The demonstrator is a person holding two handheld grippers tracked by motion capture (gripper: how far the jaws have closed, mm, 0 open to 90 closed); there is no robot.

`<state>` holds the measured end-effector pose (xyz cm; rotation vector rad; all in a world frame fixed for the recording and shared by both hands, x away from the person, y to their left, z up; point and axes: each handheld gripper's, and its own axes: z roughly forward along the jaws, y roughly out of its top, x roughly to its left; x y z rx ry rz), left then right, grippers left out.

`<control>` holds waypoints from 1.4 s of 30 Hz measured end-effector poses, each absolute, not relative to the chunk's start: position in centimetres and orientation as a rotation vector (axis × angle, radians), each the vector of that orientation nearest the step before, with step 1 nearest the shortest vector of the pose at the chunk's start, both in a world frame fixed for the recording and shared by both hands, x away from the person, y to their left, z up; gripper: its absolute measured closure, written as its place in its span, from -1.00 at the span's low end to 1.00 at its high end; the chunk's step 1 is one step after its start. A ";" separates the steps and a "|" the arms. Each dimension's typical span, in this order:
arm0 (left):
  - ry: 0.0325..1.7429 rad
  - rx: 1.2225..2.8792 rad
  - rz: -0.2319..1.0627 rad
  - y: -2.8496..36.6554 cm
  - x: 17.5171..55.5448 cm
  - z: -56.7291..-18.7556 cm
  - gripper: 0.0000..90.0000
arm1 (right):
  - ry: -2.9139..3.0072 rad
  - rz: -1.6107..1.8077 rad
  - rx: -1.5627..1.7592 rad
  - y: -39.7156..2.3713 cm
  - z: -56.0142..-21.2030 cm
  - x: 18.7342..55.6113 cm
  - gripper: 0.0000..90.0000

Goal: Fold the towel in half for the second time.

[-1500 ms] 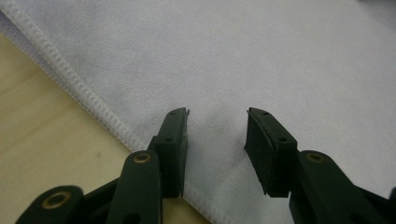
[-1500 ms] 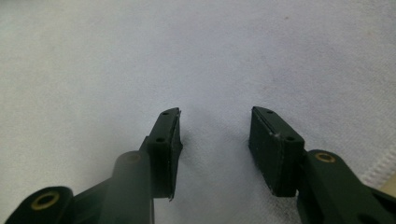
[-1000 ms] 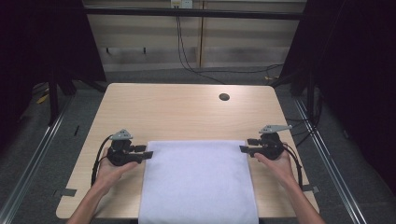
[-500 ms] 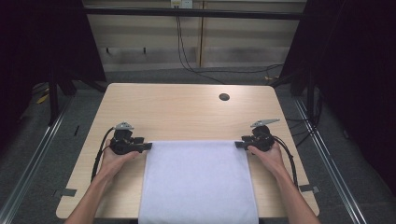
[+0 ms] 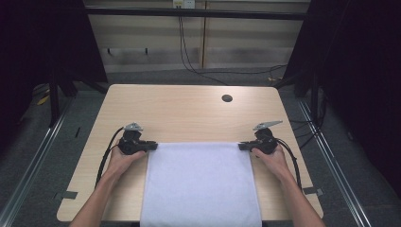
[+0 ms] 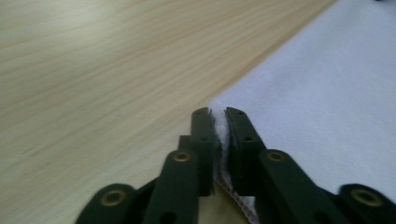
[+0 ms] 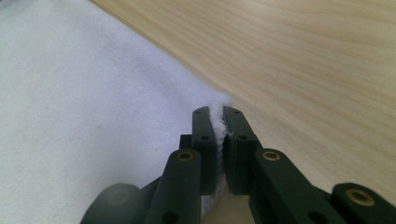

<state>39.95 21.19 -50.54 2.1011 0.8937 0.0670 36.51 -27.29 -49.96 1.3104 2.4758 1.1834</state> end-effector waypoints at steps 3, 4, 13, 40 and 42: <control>0.902 2.051 0.069 21.4 39.8 -49.6 0.91 | 2.459 1.222 1.307 -27.6 -49.4 36.5 0.91; 0.898 2.042 0.074 21.5 39.8 -49.2 0.91 | 2.451 1.230 1.310 -27.7 -49.1 36.5 0.91; 0.863 1.964 0.194 22.0 41.6 -43.3 0.91 | 2.332 1.285 1.251 -27.7 -44.4 37.9 0.91; 0.678 1.867 0.274 22.6 35.6 -39.0 0.91 | 2.274 1.436 1.045 -29.2 -38.7 33.4 0.91; 0.654 1.879 0.256 22.8 33.8 -39.1 0.91 | 2.280 1.456 1.026 -29.2 -38.7 32.0 0.91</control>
